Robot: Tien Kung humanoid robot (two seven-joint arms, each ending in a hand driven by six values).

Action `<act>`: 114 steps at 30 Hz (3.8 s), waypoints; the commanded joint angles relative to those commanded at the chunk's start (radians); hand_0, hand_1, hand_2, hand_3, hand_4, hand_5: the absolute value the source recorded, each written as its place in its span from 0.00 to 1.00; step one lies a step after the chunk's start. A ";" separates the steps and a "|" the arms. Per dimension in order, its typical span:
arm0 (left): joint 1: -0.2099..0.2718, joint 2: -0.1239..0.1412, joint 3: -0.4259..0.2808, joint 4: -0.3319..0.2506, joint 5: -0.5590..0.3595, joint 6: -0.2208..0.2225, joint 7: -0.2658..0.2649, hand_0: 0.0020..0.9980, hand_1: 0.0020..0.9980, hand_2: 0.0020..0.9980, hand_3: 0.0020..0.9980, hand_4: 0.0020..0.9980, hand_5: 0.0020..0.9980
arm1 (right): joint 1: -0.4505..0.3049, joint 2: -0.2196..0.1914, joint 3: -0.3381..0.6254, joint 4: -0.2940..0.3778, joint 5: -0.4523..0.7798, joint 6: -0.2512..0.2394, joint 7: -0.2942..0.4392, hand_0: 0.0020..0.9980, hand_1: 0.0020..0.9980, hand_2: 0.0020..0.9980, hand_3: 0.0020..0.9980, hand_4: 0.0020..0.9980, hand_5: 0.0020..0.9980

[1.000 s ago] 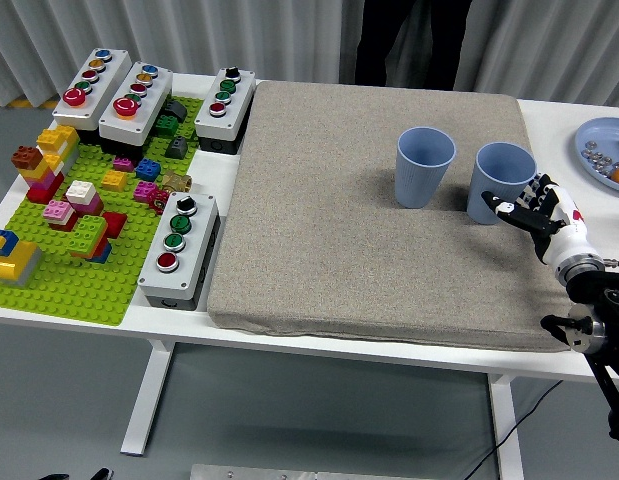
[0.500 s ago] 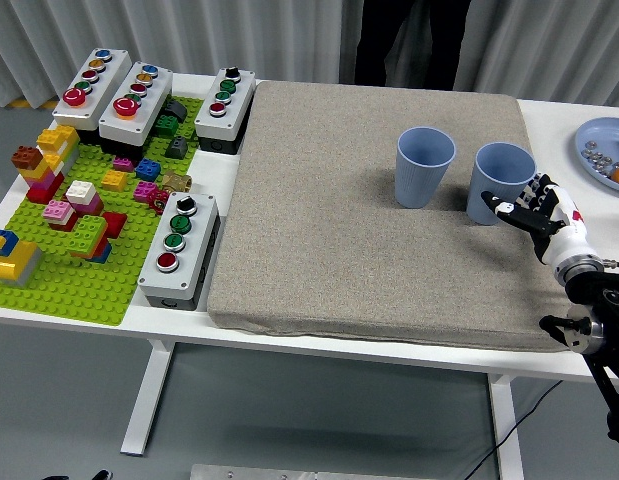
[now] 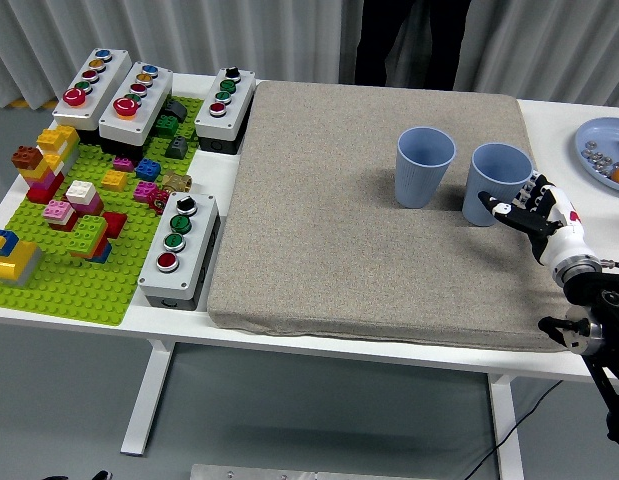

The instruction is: Pick cup pour cup place

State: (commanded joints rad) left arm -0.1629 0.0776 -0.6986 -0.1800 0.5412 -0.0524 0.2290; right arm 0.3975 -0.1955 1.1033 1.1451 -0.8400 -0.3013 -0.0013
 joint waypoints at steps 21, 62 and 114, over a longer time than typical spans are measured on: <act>-0.001 0.009 -0.009 0.000 0.002 0.001 -0.001 0.77 0.79 0.85 0.73 0.51 0.97 | 0.071 -0.138 -0.122 0.084 -0.231 -0.068 -0.016 0.82 0.71 0.60 0.63 0.66 0.10; -0.007 0.013 -0.006 0.000 0.002 0.002 -0.001 0.78 0.79 0.85 0.73 0.51 0.97 | 0.188 -0.103 -0.204 0.033 -0.482 -0.126 0.002 0.82 0.71 0.60 0.61 0.65 0.10; -0.011 0.015 0.005 0.000 -0.006 0.002 -0.003 0.78 0.79 0.86 0.74 0.51 0.96 | 0.251 -0.073 -0.257 -0.052 -0.785 -0.184 0.037 0.82 0.70 0.59 0.59 0.63 0.11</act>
State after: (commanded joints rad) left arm -0.1738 0.0921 -0.6937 -0.1800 0.5356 -0.0505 0.2261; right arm 0.6482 -0.2689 0.8463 1.0927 -1.6250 -0.4857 0.0355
